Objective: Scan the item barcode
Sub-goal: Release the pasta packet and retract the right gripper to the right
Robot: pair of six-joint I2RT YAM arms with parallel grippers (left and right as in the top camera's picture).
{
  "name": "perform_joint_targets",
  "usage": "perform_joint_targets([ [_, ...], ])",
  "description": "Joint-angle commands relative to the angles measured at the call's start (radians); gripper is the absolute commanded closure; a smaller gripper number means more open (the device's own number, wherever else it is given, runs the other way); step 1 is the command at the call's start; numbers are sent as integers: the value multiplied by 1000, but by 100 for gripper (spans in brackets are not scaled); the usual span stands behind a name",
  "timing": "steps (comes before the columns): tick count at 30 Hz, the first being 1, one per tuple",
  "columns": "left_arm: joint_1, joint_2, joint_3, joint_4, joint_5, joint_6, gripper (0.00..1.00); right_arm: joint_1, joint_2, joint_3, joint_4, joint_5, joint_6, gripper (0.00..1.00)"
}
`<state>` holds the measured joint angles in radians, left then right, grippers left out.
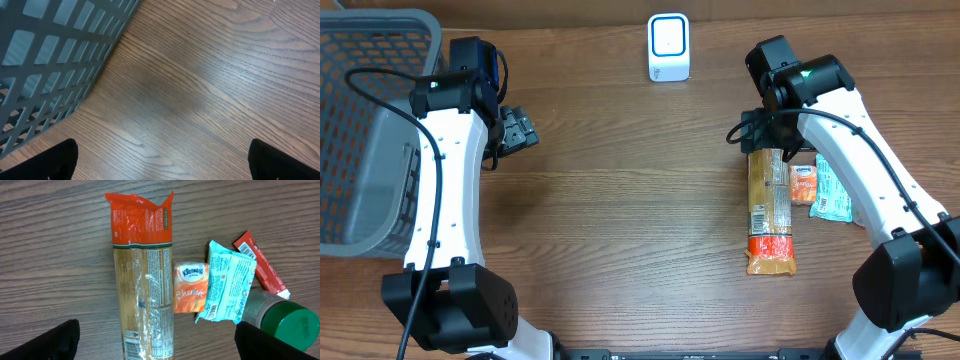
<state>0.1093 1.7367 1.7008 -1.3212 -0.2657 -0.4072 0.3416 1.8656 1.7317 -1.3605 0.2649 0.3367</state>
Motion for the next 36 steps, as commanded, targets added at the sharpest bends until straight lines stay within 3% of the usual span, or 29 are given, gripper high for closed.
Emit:
perform_joint_targets([
  [1, 2, 2, 17, -2, 1, 22, 0, -3, -1, 8, 5, -5, 4, 0],
  [16, 2, 2, 17, -2, 1, 22, 0, -1, -60, 8, 5, -5, 4, 0],
  [31, 2, 2, 17, -2, 1, 22, 0, -59, -638, 8, 106, 8, -5, 0],
  [36, 2, 2, 17, -2, 1, 22, 0, -85, -842, -69, 222, 7, -91, 0],
])
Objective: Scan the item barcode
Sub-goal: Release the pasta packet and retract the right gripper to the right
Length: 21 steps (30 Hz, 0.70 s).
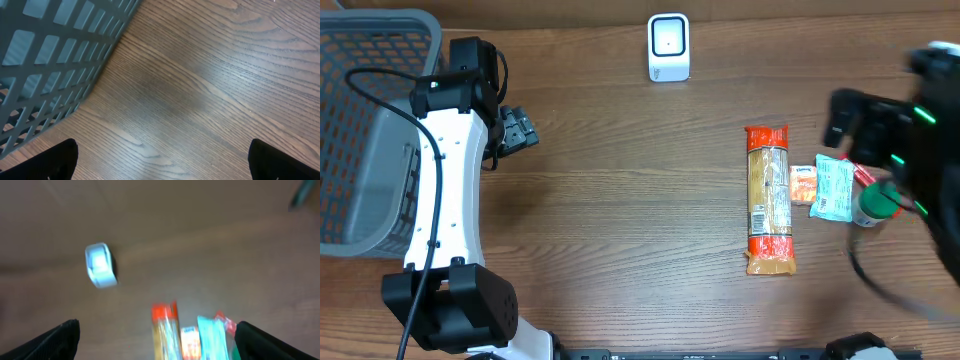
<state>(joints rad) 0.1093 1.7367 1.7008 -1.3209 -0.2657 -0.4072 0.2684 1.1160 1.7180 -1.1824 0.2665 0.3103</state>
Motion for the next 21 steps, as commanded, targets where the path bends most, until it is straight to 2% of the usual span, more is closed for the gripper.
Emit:
perform_joint_targets([
  [1, 2, 2, 17, -3, 1, 22, 0, -13, -131, -86, 74, 5, -80, 0],
  [11, 2, 2, 17, -3, 1, 22, 0, -45, -679, -671, 422, -27, -71, 0],
  [16, 2, 2, 17, -2, 1, 22, 0, -89, -875, -930, 624, -89, -71, 0],
  [21, 2, 2, 17, -2, 1, 22, 0, -101, -1010, -1170, 935, -111, -52, 0],
])
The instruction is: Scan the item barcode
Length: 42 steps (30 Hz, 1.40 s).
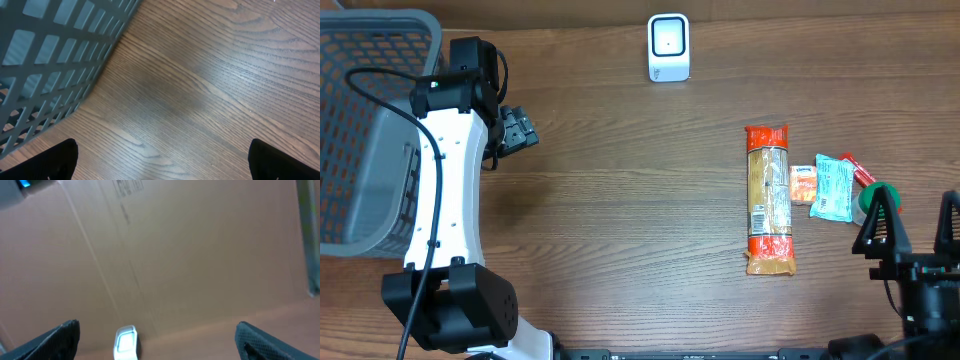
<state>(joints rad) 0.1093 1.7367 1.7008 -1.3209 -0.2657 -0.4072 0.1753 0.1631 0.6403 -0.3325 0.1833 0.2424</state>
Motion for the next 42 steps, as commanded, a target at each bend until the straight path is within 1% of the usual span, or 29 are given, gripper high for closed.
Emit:
perform_joint_targets([
  [1, 2, 2, 17, -3, 1, 22, 0, -8, -77, -134, 144, -28, 31, 0],
  [6, 2, 2, 17, -2, 1, 22, 0, -6, -157, -335, 404, -28, 121, 0],
  [9, 2, 2, 17, -3, 1, 22, 0, -6, -160, -431, 537, -28, 164, 0],
  [11, 2, 2, 17, -2, 1, 22, 0, -6, -160, -495, 610, -28, 182, 0],
  [13, 2, 2, 17, -3, 1, 22, 0, -6, -160, -541, 636, -28, 191, 0],
  [14, 2, 2, 17, -3, 1, 22, 0, -6, -160, -578, 640, -28, 220, 0],
  [17, 2, 2, 17, -3, 1, 22, 0, -6, -160, -635, 640, -27, 249, 0],
  [21, 2, 2, 17, -2, 1, 22, 0, -6, -160, -632, 537, -27, 251, 0],
  [23, 2, 2, 17, -3, 1, 22, 0, -6, -160, -632, 474, -27, 251, 0],
  [27, 2, 2, 17, -2, 1, 22, 0, -6, -160, -632, 277, -28, 251, 0],
  [28, 2, 2, 17, -3, 1, 22, 0, -6, -160, -632, 258, -29, 236, 0],
  [30, 2, 2, 17, -3, 1, 22, 0, -6, -160, -632, 262, -40, 195, 0],
  [42, 2, 2, 17, -2, 1, 22, 0, -8, -160, -632, 263, -39, 196, 0],
])
